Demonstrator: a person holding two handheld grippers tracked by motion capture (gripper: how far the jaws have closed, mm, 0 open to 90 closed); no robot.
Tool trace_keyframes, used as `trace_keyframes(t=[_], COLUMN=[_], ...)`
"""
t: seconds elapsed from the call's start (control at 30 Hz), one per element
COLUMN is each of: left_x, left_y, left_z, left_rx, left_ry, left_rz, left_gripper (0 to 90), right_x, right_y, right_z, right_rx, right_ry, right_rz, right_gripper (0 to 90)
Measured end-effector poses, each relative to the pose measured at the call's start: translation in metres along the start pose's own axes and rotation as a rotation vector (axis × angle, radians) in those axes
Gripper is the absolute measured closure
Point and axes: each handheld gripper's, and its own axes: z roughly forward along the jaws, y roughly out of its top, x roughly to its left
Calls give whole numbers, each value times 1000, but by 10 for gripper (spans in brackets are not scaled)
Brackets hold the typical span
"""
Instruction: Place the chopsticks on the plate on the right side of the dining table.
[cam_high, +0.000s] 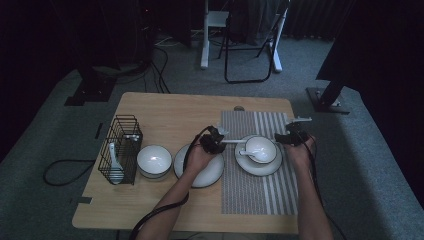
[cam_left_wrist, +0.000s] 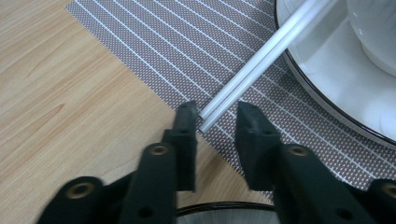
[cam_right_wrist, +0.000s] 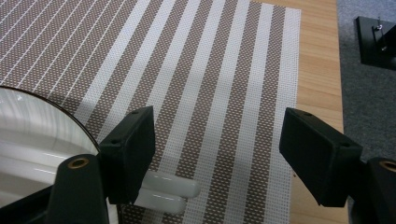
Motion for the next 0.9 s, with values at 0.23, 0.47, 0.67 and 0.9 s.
trace_keyframes(t=[0.23,0.47,0.67,0.9], left_x=[11,21,23,19], left_y=[-7,-9,-5,-5], left_z=[-10,-19,-10,-4], left_rx=[1,-10,39,48], left_ry=[25,44,67,68], left_rz=[-14,-49,-90,-111], left_gripper=[631,624,616,613], right_x=[-2,-1,0,-4], right_y=[1,1,1,3], right_z=[-2,-1,-2,-7], right_rx=[-6,-7,-15,-33], right_ry=[-6,-5,-5,-11], right_rz=[5,3,-2,2], right_gripper=[268,268,268,268])
